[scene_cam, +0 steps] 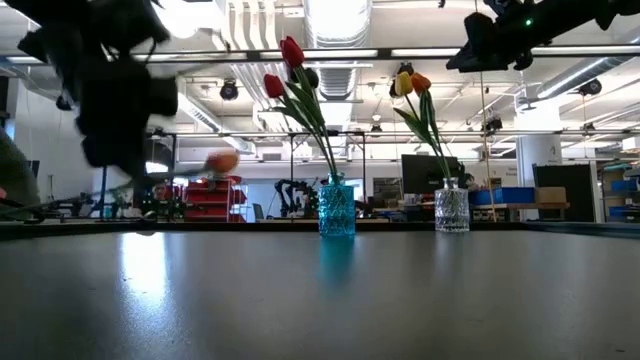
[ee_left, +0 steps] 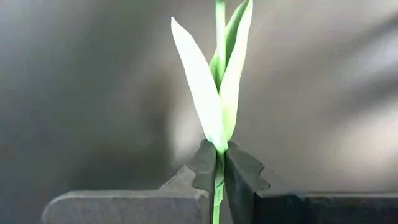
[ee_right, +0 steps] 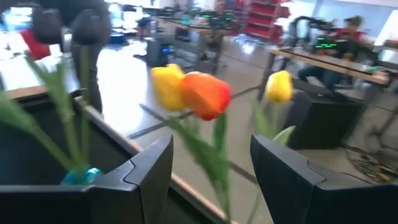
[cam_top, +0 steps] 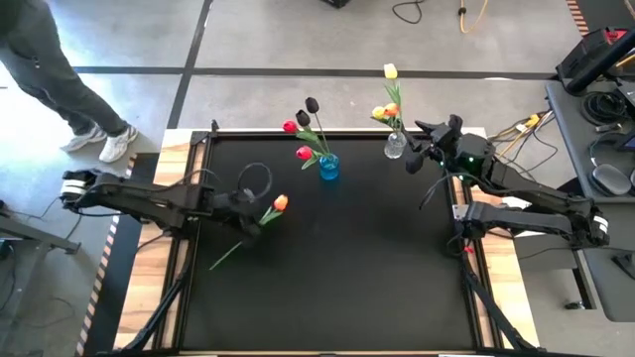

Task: Sort flowers into vase by color
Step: Put the orange flower into the transparent vase

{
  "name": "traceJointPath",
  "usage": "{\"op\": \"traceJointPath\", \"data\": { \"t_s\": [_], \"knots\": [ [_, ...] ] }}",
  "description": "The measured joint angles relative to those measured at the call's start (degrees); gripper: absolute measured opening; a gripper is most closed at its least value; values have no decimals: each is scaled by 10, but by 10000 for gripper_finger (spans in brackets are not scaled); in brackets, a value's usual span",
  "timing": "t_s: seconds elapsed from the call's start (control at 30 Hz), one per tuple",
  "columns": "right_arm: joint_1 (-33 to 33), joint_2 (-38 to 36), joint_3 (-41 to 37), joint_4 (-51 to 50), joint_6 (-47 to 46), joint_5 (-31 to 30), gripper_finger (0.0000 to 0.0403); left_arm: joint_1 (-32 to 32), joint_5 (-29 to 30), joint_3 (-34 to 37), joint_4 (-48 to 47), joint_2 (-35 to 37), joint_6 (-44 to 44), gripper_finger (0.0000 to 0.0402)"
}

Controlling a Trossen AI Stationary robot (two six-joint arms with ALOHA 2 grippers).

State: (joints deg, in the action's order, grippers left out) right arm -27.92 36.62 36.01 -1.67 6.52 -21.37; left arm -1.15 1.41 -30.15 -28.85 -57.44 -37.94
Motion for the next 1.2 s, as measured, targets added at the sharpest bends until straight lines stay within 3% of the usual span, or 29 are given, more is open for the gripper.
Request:
{"op": "traceJointPath", "data": {
  "t_s": [0.1, 0.27, 0.37, 0.57, 0.87, 1.2],
  "knots": [
    [20, -6, 0, -16, -12, 40, 207, 1, 23, 1, 85, 43, 45, 4],
    [60, 7, -5, -29, -42, 143, 201, 1, 28, 24, 347, 66, 164, 3],
    [93, 36, -11, -17, -63, 183, 193, 3, 30, 26, 449, 48, 222, 3],
    [177, 131, -16, 84, -96, 185, 181, 11, 32, 23, 601, -31, 314, 2],
    [257, 294, 1, 293, -111, 184, 171, 14, 30, -78, 668, -170, 381, 2],
    [269, 388, 70, 322, -108, 185, 156, 16, -13, -182, 668, -279, 408, 2]
  ]
}}
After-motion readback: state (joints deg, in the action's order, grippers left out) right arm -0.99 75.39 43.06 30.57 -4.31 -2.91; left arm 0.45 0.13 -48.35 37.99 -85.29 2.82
